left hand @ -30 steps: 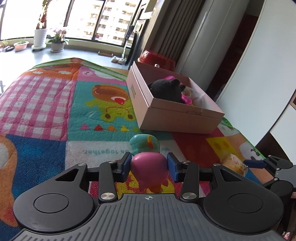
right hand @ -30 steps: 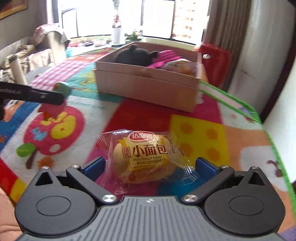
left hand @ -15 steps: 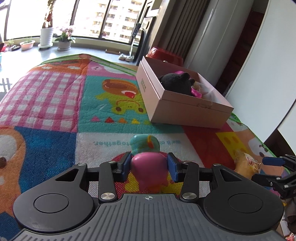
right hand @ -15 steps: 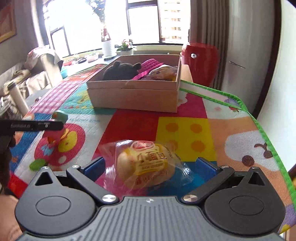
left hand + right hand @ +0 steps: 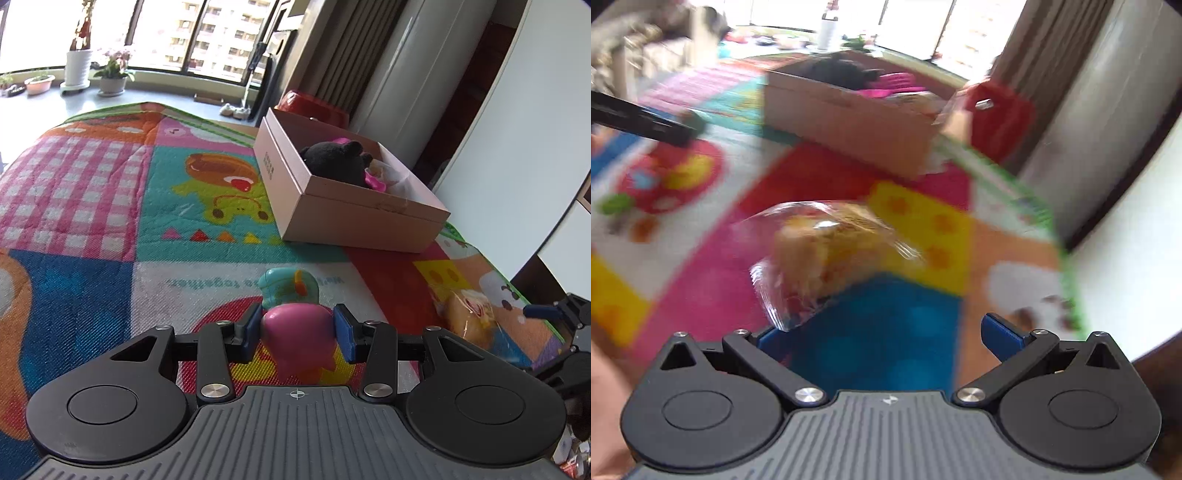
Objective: Organize objects
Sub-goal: 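Carry the toy figure into the box with the left tool while the right tool drops the bread bun in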
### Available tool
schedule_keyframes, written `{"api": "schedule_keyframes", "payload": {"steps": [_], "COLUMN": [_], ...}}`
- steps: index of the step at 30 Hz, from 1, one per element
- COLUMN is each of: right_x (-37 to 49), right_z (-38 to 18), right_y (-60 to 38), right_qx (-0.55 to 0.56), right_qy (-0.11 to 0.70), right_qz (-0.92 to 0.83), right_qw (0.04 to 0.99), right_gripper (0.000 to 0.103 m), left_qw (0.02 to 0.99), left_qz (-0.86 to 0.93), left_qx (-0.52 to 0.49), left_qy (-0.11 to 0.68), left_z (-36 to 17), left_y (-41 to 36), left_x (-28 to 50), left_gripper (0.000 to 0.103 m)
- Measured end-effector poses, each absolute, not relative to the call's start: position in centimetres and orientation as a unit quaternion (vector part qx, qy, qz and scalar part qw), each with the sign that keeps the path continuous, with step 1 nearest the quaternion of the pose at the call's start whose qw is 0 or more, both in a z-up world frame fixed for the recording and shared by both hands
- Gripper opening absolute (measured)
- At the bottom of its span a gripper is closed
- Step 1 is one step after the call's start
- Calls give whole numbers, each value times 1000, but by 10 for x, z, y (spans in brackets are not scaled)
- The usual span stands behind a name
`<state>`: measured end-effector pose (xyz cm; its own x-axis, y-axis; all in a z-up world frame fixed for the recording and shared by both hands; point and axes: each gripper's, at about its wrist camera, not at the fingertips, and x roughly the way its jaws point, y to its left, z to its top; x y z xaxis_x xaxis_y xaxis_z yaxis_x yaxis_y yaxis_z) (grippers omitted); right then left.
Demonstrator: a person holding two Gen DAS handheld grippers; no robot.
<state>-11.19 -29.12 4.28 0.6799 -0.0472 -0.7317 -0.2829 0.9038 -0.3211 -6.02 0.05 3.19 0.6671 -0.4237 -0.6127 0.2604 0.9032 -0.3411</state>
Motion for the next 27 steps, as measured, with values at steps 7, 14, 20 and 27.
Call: {"api": "schedule_keyframes", "payload": {"steps": [7, 14, 20, 27], "right_x": [-107, -61, -61, -74], "right_z": [85, 60, 63, 88], "right_y": [-309, -276, -264, -272], "right_qx": [-23, -17, -2, 16], "right_qy": [372, 386, 387, 335], "right_qz": [184, 107, 161, 169], "right_qw": [910, 916, 908, 927], "right_gripper": [103, 100, 43, 40], "left_qw": [905, 904, 903, 942], "left_qz": [-184, -191, -202, -203], "left_qx": [-116, -105, -113, -78], "left_qy": [365, 367, 361, 257], "left_z": [30, 31, 43, 119], "left_y": [4, 0, 3, -27], "left_x": [-59, -63, -59, 14], "left_gripper": [46, 46, 46, 47]}}
